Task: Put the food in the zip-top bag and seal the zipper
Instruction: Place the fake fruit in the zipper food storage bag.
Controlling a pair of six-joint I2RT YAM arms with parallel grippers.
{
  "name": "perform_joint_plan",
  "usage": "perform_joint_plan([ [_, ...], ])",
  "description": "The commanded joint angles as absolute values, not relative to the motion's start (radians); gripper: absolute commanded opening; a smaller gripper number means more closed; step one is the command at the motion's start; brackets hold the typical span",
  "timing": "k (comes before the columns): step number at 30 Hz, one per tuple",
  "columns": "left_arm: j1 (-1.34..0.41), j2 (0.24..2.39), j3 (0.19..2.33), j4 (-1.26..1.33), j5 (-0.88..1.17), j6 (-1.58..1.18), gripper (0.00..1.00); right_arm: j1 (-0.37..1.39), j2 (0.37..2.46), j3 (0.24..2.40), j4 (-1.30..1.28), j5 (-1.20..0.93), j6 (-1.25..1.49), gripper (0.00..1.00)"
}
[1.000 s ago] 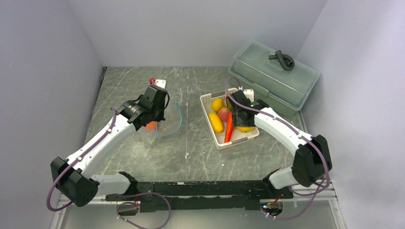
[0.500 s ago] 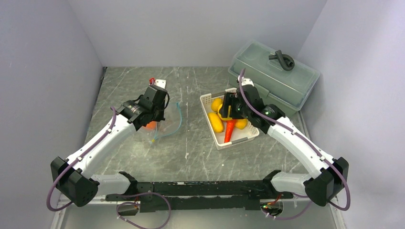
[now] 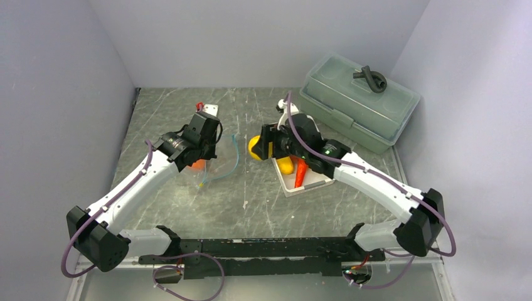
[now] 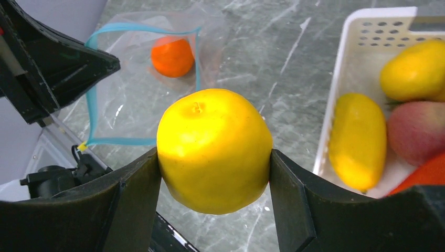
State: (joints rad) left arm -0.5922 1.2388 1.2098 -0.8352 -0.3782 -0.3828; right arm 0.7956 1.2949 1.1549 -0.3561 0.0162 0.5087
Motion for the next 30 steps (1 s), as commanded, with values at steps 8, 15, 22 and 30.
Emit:
perform_joint_plan([
  [8,-0.589,1.221,1.209,-0.818,-0.375,-0.384,0.00,0.866,1.432,1.273,-0.171,-0.109,0.540,0.48],
  [15,-0.589,1.221,1.209,-0.817,-0.375,-0.385,0.00,0.900,1.529,1.330,-0.162,-0.121,0.537,0.48],
  [22,-0.590,1.226,1.210,-0.818,-0.374,-0.384,0.00,0.903,1.614,1.354,-0.141,-0.153,0.555,0.48],
  [30,-0.588,1.230,1.211,-0.820,-0.379,-0.385,0.00,0.916,1.672,1.370,-0.128,-0.160,0.566,0.60],
])
